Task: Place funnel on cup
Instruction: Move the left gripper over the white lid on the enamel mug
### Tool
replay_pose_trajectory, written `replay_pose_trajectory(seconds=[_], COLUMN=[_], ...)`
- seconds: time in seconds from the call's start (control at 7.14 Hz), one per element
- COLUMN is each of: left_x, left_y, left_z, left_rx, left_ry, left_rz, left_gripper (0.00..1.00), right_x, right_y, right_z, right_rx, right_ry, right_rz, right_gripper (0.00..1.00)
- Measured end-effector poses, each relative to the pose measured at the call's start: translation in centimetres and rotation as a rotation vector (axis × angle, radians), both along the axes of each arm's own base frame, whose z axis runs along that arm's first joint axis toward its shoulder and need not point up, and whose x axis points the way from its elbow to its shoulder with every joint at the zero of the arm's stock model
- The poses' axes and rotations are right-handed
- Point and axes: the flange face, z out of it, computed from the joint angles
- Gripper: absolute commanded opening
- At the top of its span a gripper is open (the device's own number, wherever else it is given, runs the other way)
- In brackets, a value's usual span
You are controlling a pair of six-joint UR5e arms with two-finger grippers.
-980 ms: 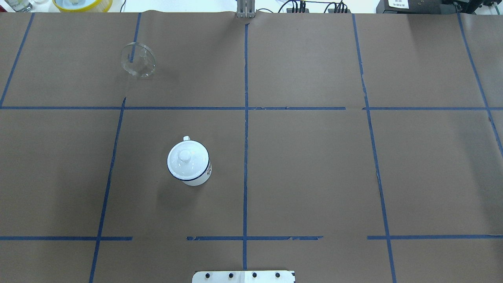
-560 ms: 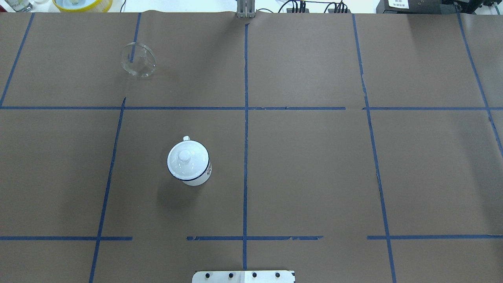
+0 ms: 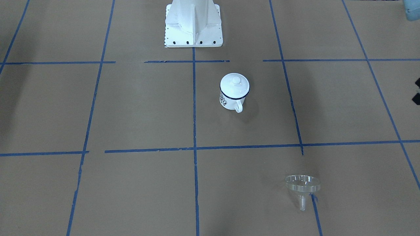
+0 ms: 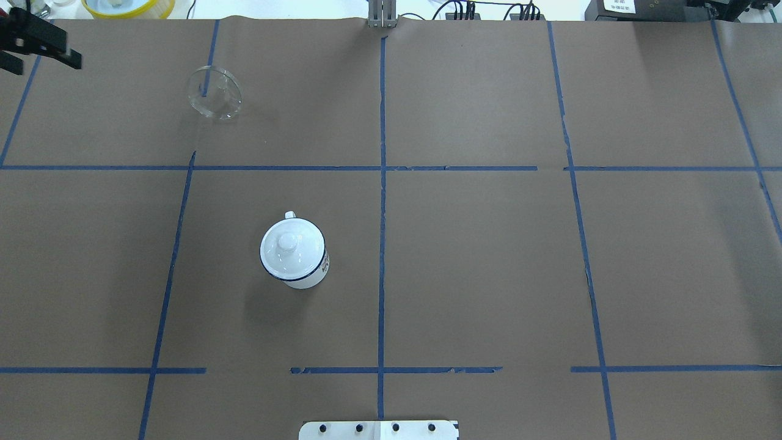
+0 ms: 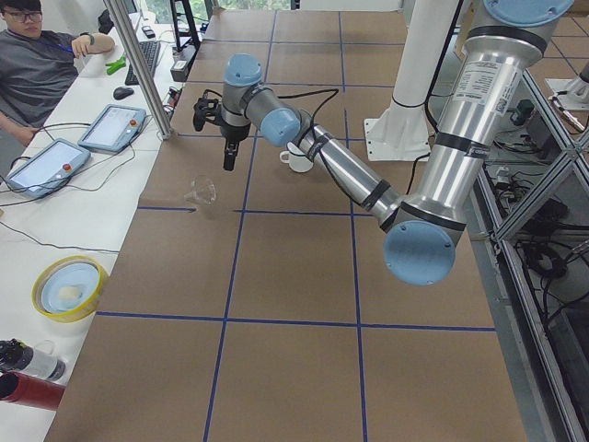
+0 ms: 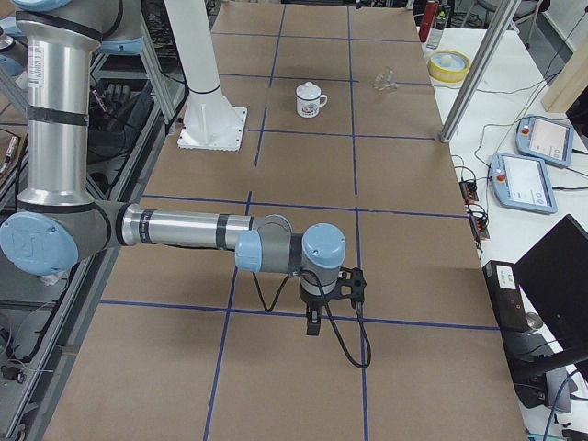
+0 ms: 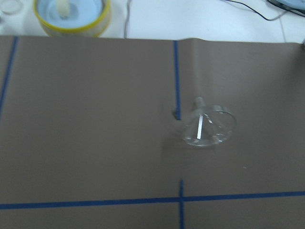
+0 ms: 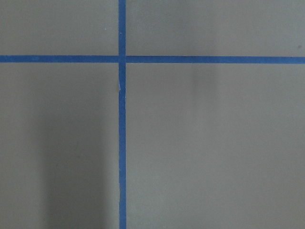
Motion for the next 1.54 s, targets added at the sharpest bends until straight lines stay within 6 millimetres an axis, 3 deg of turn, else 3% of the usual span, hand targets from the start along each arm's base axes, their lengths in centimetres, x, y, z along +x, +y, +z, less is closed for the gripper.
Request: replay_pose_trajectory(seconds=[0.42, 0.7, 0.84, 1.12, 1.54], left_x=[14.8, 22.2, 25.2, 28.9, 30.8], left_y=[5.3, 9.0, 10.9, 13.5, 14.1], left_z=[-6.8, -9.9, -10.4, -9.9, -9.1], left_rx=[-0.195, -0.266, -0.288, -0.301, -0.304], left_ry=[0.072, -0.006, -0.050, -0.103, -0.136], left_rz=[0.002, -0.018, -0.032, -0.046, -0.049], left_gripper=[1.00, 1.00, 1.00, 1.00, 0.98], right_x=[0.0, 0.0, 0.0, 0.0, 0.0], right_y=[0.0, 0.0, 0.0, 0.0, 0.0], right_z=[0.0, 0.0, 0.0, 0.0, 0.0], right_rx=[0.000, 0.000, 0.000, 0.000, 0.000], right_ry=[0.000, 0.000, 0.000, 0.000, 0.000], right_rz=[0.000, 0.000, 0.000, 0.000, 0.000], right_gripper=[1.00, 1.00, 1.00, 1.00, 1.00])
